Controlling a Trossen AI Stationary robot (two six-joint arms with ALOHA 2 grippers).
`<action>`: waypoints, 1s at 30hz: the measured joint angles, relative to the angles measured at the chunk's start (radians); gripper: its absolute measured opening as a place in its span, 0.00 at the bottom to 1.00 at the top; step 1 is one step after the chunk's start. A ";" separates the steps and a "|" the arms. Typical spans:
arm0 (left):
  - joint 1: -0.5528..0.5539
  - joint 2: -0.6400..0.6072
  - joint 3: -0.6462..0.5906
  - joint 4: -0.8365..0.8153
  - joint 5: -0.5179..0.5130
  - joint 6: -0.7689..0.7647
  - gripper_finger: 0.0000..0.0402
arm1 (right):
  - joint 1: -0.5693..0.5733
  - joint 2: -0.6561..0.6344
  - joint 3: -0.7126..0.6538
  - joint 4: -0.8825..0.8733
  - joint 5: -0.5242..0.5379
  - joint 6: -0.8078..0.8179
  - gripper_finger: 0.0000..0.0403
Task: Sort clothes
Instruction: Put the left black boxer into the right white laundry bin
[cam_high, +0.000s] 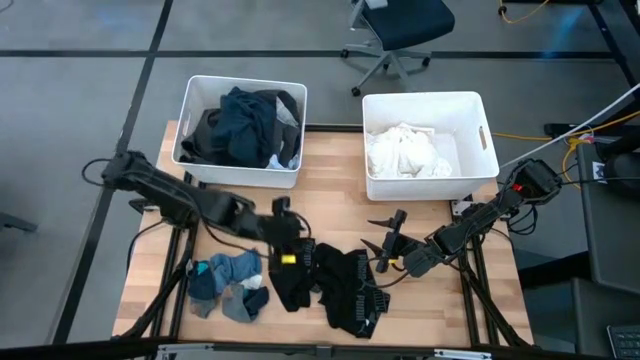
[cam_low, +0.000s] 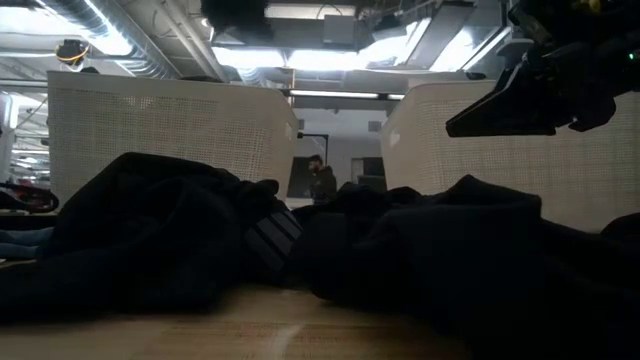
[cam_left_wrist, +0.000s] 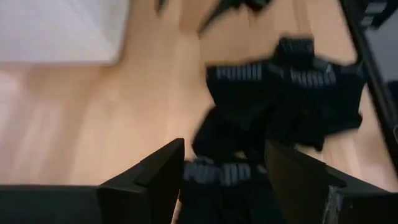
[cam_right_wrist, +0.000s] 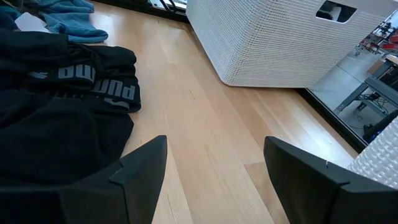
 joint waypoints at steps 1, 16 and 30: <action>-0.010 0.025 -0.002 0.000 0.003 -0.016 0.53 | 0.000 0.000 0.000 0.000 0.000 0.000 0.67; -0.057 0.350 -0.005 -0.002 0.098 -0.085 0.53 | 0.000 0.000 0.000 -0.004 0.000 0.000 0.67; -0.025 0.490 -0.010 -0.012 0.150 -0.088 0.52 | 0.000 0.000 0.000 -0.004 0.000 0.000 0.67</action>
